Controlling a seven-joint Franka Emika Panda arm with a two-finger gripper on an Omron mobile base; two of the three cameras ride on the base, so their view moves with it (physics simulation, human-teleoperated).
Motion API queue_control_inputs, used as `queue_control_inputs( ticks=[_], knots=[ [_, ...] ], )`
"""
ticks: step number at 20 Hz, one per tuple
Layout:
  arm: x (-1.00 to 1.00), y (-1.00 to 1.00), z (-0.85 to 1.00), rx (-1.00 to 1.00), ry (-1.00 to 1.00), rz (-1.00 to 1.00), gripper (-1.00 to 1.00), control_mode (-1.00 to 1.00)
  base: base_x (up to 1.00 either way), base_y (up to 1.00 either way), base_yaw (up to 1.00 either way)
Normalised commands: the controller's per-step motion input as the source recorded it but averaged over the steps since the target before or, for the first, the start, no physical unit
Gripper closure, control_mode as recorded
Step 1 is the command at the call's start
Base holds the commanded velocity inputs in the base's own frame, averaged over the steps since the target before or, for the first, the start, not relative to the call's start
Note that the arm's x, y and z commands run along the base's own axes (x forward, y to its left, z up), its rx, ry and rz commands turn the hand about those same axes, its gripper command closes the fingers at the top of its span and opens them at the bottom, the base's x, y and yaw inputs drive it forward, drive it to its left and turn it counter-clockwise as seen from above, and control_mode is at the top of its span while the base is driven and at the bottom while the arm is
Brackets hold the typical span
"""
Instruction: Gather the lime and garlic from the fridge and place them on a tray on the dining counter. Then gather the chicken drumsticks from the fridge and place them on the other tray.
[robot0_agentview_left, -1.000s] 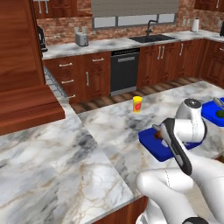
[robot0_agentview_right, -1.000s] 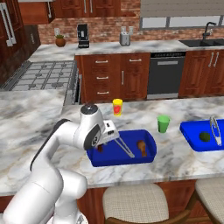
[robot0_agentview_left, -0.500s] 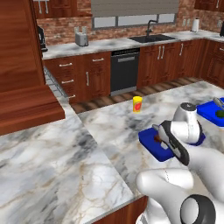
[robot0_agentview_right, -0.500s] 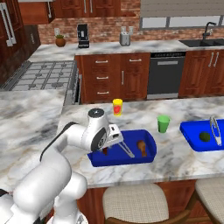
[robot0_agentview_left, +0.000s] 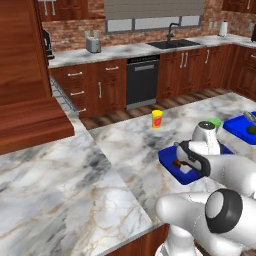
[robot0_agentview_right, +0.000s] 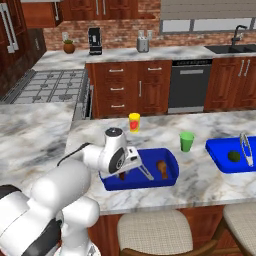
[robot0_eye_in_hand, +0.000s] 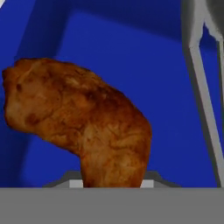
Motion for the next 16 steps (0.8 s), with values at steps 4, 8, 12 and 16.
queue_control_inputs(
  ticks=[4,8,12,16],
  knots=[
    [0.34,0.00,-0.30,0.00,0.11,0.00,1.00,-1.00,0.00,0.00,0.00],
    [0.39,0.00,-0.18,0.01,0.11,0.00,-1.00,-1.00,0.00,0.00,0.00],
    [0.32,-0.04,-0.01,0.00,0.03,0.00,-1.00,-1.00,0.00,0.00,0.00],
    [0.07,-0.04,-0.01,0.00,0.00,0.00,-1.00,-1.00,0.00,0.00,0.00]
  ],
)
